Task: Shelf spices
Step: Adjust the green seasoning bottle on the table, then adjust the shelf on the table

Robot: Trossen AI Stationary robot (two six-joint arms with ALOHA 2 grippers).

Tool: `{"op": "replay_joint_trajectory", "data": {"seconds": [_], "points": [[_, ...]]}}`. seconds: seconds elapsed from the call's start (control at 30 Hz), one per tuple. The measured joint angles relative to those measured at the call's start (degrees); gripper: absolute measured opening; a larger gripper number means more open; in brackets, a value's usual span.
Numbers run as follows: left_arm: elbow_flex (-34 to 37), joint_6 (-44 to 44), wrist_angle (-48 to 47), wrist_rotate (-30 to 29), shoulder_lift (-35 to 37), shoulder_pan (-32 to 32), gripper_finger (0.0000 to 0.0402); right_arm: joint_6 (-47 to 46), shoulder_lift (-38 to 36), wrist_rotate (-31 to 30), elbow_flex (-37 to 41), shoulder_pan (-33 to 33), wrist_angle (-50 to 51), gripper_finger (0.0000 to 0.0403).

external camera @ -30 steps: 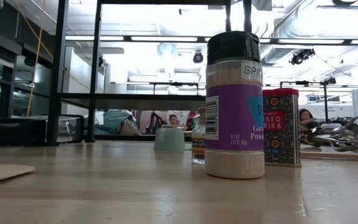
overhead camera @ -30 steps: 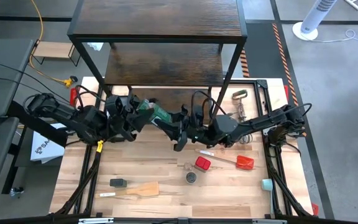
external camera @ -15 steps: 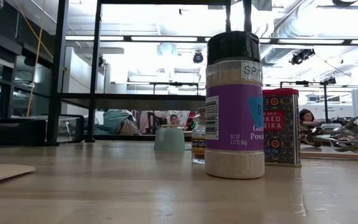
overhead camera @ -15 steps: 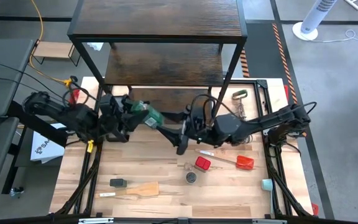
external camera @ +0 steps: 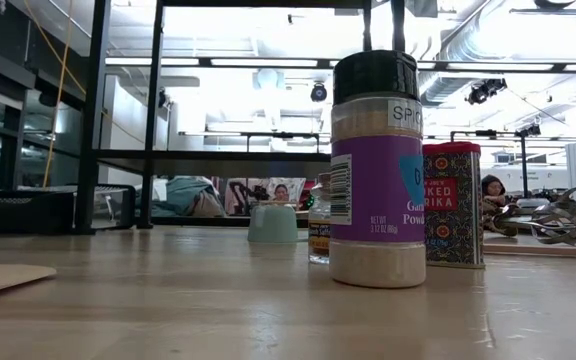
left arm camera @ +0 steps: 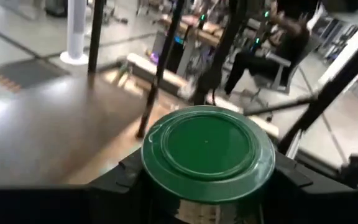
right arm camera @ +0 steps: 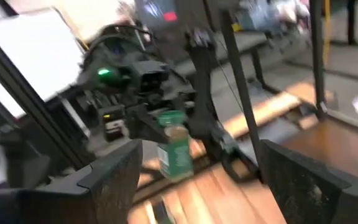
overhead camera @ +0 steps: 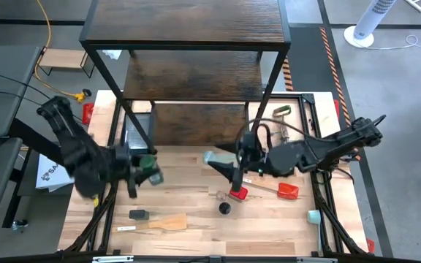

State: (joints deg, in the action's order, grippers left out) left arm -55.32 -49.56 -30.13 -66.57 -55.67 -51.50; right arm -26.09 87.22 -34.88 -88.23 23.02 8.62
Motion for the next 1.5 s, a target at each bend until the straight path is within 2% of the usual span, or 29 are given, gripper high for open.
{"op": "replay_joint_trajectory", "data": {"seconds": [0.13, 0.27, 0.37, 0.47, 0.57, 0.73, 0.83, 1.0, 1.13, 1.23, 1.5], "points": [[6.3, -16.9, -1.8, -4.7, -3.8, -7.9, 0.0183, -7.4, 0.7, -1.5, 0.0, 1.9, 8.0, 0.0313], [13.1, -30.7, -1.1, -4.1, -8.9, -13.0, 0.0183, -13.1, 2.6, -2.0, 0.1, 3.3, 12.6, 0.0313], [16.2, -35.4, -0.9, -2.6, -12.5, -13.7, 0.0183, -15.1, 3.9, -2.6, 0.1, 3.7, 12.8, 0.0313], [18.2, -35.8, -1.2, 0.3, -16.2, -12.6, 0.0183, -17.9, 5.7, -2.7, 0.1, 3.7, 12.8, 0.0313], [19.1, -35.2, -1.4, -0.6, -18.3, -10.6, 0.0183, -19.4, 7.0, -3.3, 0.1, 3.3, 12.6, 0.0313], [20.0, -28.6, -1.8, 4.8, -21.3, -7.0, 0.0183, -22.0, 8.6, -4.5, 0.1, 3.1, 11.6, 0.0313], [20.1, -25.0, -1.7, 5.8, -23.2, -6.0, 0.0183, -21.9, 8.8, -5.2, 0.1, 3.1, 10.1, 0.0313], [20.1, -27.6, -1.1, 5.6, -26.4, -4.9, 0.0186, -21.9, 8.9, -7.1, 0.1, 2.9, 10.0, 0.0313], [20.1, -33.4, 1.0, 6.1, -28.0, -4.3, 0.0243, -21.9, 8.9, -7.3, 0.1, 2.5, 10.1, 0.0313], [20.1, -34.3, 3.0, 6.9, -28.0, -4.2, 0.0276, -21.4, 8.9, -7.1, 0.1, 2.1, 10.2, 0.0313], [20.0, -34.8, 3.9, 7.5, -25.2, -4.2, 0.0288, -17.4, 8.9, -6.8, 0.1, 1.1, 10.4, 0.0313]]}}
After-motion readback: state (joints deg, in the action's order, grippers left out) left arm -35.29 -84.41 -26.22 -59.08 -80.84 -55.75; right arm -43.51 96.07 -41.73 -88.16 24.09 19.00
